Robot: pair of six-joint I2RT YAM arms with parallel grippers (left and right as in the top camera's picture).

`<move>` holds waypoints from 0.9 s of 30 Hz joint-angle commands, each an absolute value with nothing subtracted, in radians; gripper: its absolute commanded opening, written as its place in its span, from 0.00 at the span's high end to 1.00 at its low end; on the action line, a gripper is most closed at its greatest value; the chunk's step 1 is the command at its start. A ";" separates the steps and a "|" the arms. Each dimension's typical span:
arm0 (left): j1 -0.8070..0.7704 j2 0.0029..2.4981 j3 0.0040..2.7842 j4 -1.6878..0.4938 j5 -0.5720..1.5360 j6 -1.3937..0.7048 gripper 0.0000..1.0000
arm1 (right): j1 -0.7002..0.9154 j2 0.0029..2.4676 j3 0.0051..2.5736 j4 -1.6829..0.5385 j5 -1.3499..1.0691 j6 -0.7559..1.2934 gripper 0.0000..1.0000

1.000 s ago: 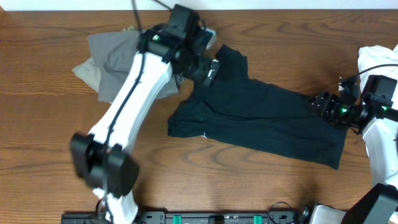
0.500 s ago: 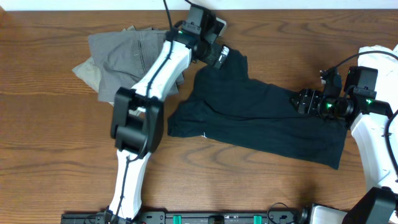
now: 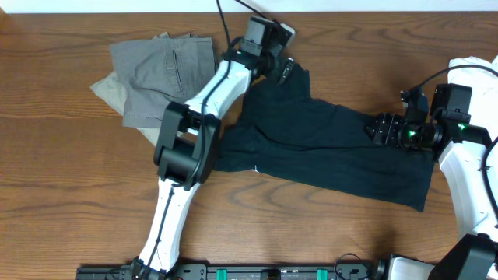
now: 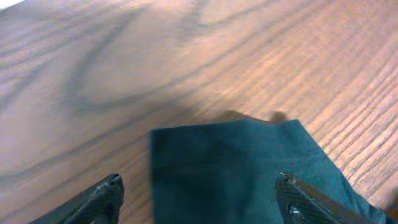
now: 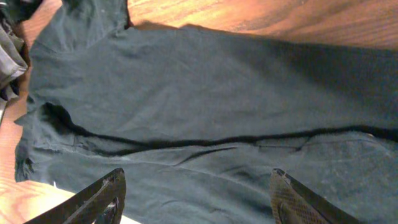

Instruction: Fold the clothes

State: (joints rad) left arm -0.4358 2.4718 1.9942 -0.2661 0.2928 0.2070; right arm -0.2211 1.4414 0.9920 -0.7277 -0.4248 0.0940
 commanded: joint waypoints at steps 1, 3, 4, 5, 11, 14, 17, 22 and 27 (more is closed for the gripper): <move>-0.449 2.538 2.010 -0.253 0.295 0.232 0.23 | -0.208 1.440 1.010 -0.736 -0.415 0.085 0.28; -0.448 2.554 2.009 -0.242 0.295 0.232 0.26 | -0.208 1.440 1.010 -0.742 -0.414 0.085 0.28; -0.448 2.559 2.009 -0.236 0.295 0.232 0.26 | -0.208 1.440 1.010 -0.745 -0.414 0.085 0.29; -0.448 2.563 2.009 -0.233 0.295 0.232 0.28 | -0.208 1.440 1.010 -0.749 -0.414 0.085 0.29; -0.448 2.563 2.009 -0.233 0.295 0.232 0.56 | -0.208 1.440 1.010 -0.752 -0.414 0.085 0.30; -0.448 2.560 2.009 -0.236 0.295 0.232 0.87 | -0.208 1.440 1.010 -0.752 -0.414 0.085 0.30; -0.448 2.532 2.009 -0.263 0.295 0.232 0.94 | -0.208 1.440 1.010 -0.750 -0.403 0.085 0.30; -0.448 2.440 2.009 -0.339 0.295 0.232 0.94 | -0.210 1.440 1.010 -0.735 -0.329 0.093 0.31; -0.451 2.330 2.009 -0.452 0.296 0.232 0.94 | -0.216 1.440 1.010 -0.697 -0.234 0.162 0.30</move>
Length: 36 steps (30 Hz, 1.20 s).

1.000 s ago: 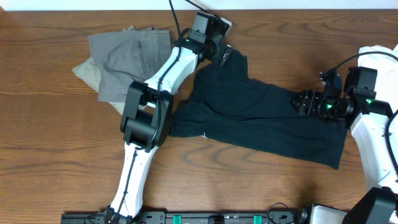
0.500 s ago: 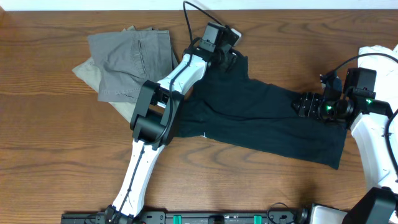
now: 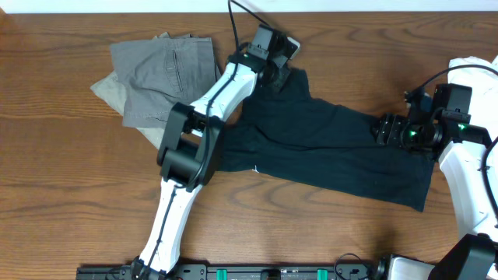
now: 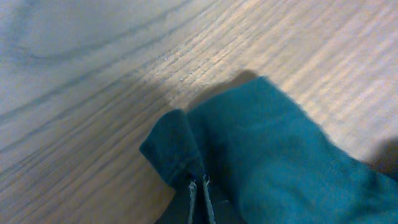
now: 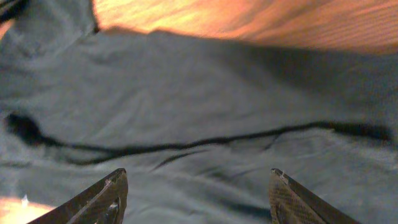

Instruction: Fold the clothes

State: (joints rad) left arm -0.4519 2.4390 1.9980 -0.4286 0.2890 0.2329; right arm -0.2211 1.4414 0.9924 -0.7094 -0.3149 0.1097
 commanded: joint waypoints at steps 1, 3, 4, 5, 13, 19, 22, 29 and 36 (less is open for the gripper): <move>-0.451 2.310 2.009 -0.474 0.295 0.232 0.94 | -0.220 1.440 1.010 -0.688 -0.222 0.174 0.30; -0.451 2.278 2.009 -0.516 0.296 0.232 0.94 | -0.234 1.440 1.010 -0.665 -0.195 0.207 0.30; -0.452 2.265 2.009 -0.540 0.295 0.232 0.94 | -0.244 1.440 1.010 -0.653 -0.179 0.218 0.31; -0.453 2.252 2.009 -0.567 0.295 0.232 0.94 | -0.255 1.440 1.010 -0.638 -0.166 0.219 0.31; -0.469 2.202 2.009 -0.770 0.295 0.232 0.94 | -0.402 1.506 1.010 -0.509 -0.102 0.209 0.32; -0.477 2.201 2.009 -0.883 0.295 0.232 0.94 | -0.478 1.665 1.010 -0.382 -0.112 0.208 0.33; -0.477 2.201 2.009 -0.910 0.295 0.232 0.94 | -0.481 1.752 1.010 -0.310 -0.112 0.207 0.33; -0.477 2.189 2.009 -0.931 0.266 0.232 0.94 | -0.485 1.887 1.010 -0.226 -0.112 0.201 0.35; -0.477 2.187 2.009 -0.929 0.250 0.233 0.94 | -0.486 1.920 1.010 -0.213 -0.112 0.200 0.46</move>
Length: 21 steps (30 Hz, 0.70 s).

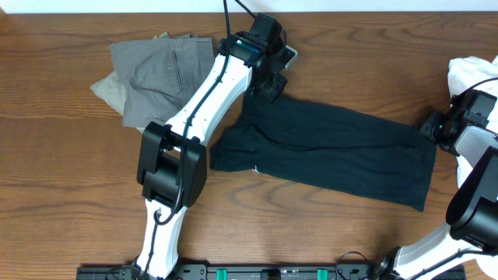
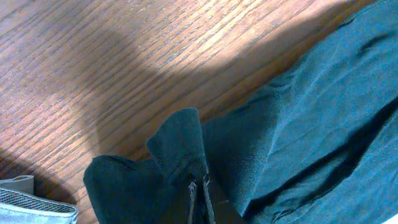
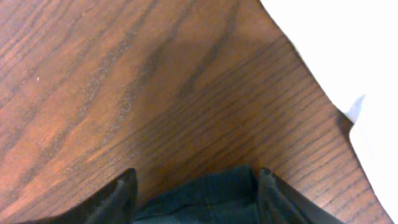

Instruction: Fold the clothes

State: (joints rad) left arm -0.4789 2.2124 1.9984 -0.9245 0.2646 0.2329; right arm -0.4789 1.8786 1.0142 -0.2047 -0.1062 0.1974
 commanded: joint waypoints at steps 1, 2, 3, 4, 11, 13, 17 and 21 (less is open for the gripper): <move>-0.477 2.187 2.009 -0.927 0.249 0.232 0.94 | -0.486 1.920 1.010 -0.213 -0.112 0.200 0.50; -0.477 2.187 2.009 -0.925 0.249 0.232 0.94 | -0.486 1.920 1.010 -0.218 -0.112 0.200 0.56; -0.477 2.187 2.009 -0.923 0.249 0.232 0.94 | -0.486 1.920 1.010 -0.222 -0.112 0.200 0.65; -0.477 2.187 2.009 -0.923 0.249 0.233 0.94 | -0.486 1.920 1.010 -0.229 -0.112 0.200 0.73; -0.477 2.164 2.009 -0.923 0.189 0.233 0.94 | -0.486 1.865 1.010 -0.273 -0.112 0.201 0.99; -0.477 2.151 2.009 -0.923 0.189 0.236 0.94 | -0.486 1.821 1.010 -0.292 -0.112 0.201 0.99; -0.477 2.121 2.009 -0.931 0.186 0.236 0.94 | -0.486 1.716 1.010 -0.360 -0.112 0.215 0.99; -0.477 2.108 2.009 -0.960 0.186 0.236 0.94 | -0.486 1.610 1.010 -0.471 -0.112 0.284 0.99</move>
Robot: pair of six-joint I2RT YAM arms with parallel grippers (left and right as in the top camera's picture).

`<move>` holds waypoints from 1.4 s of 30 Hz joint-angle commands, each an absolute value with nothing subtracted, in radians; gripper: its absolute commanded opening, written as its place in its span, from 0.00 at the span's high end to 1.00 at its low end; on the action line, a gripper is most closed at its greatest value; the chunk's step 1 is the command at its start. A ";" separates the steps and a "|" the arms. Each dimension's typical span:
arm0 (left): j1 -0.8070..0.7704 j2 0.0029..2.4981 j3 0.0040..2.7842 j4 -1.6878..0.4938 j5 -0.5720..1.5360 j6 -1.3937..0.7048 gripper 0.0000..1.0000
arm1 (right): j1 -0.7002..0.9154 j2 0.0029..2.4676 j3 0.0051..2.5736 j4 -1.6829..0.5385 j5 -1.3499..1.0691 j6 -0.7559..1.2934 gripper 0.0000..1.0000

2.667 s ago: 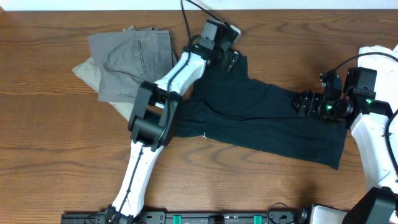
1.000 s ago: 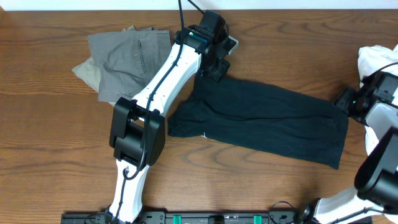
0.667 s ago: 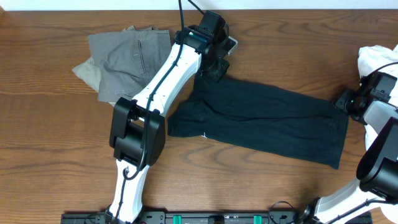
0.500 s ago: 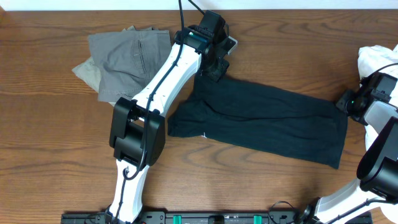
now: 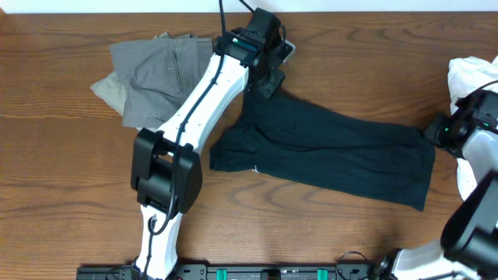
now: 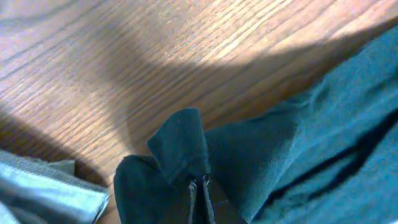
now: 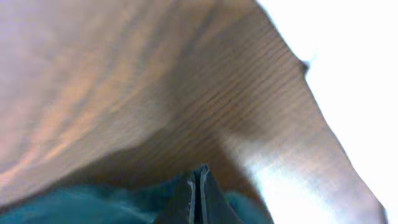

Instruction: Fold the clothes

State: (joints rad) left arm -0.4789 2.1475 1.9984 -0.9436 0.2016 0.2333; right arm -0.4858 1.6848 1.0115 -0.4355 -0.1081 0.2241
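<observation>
A dark teal shirt (image 5: 334, 152) lies spread across the middle of the wooden table (image 5: 62, 194). At the shirt's far left corner my left gripper (image 5: 267, 80) is shut on a pinched fold of the cloth, which the left wrist view shows standing up between the closed fingertips (image 6: 199, 185). My right gripper (image 5: 433, 131) sits at the shirt's far right corner. In the right wrist view it (image 7: 199, 174) is shut on the dark cloth edge (image 7: 93, 205).
A heap of grey clothes (image 5: 156, 70) lies at the far left, close to the left arm, and shows in the left wrist view (image 6: 43, 186). A white cloth (image 5: 469, 71) sits at the far right edge, just behind the right gripper.
My right gripper, open around the shirt's far right corner before, is now shut on it. The left gripper keeps its hold and has shifted slightly toward the grey clothes.
Both grippers were open, the left over the sleeve sticking out at the far side, the right over the shirt's right part. Then the left was shut on the sleeve edge. Later the sleeve was drawn in and the right stood open at the far right corner, where it is now shut.
</observation>
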 commanded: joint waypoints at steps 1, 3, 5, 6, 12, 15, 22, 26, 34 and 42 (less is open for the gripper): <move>-0.477 2.108 2.009 -0.974 0.186 0.236 0.94 | -0.486 1.588 1.010 -0.506 -0.112 0.307 0.99; -0.477 2.108 2.009 -1.010 0.185 0.237 0.94 | -0.486 1.544 1.010 -0.584 -0.112 0.330 0.99; -0.477 2.108 2.009 -1.052 0.182 0.270 0.94 | -0.486 1.507 1.010 -0.653 -0.104 0.337 0.99; -0.477 2.108 2.009 -1.069 0.175 0.277 0.94 | -0.486 1.496 1.010 -0.676 -0.100 0.337 0.99; -0.477 2.108 2.009 -1.211 0.146 0.276 0.94 | -0.486 1.477 1.010 -0.807 0.040 0.360 0.99; -0.477 2.108 2.009 -1.275 0.144 0.276 0.94 | -0.486 1.477 1.010 -0.840 0.141 0.363 0.99; -0.477 2.109 1.995 -1.346 0.144 0.276 0.94 | -0.486 1.477 1.010 -0.861 0.196 0.352 0.99; -0.477 2.109 1.963 -1.346 0.144 0.276 0.93 | -0.486 1.477 1.010 -0.867 0.196 0.342 0.99; -0.477 2.109 1.871 -1.345 0.144 0.276 0.93 | -0.486 1.477 1.010 -0.890 0.195 0.324 0.99; -0.477 2.109 1.814 -1.349 0.129 0.276 0.89 | -0.486 1.477 1.010 -0.923 0.194 0.316 0.96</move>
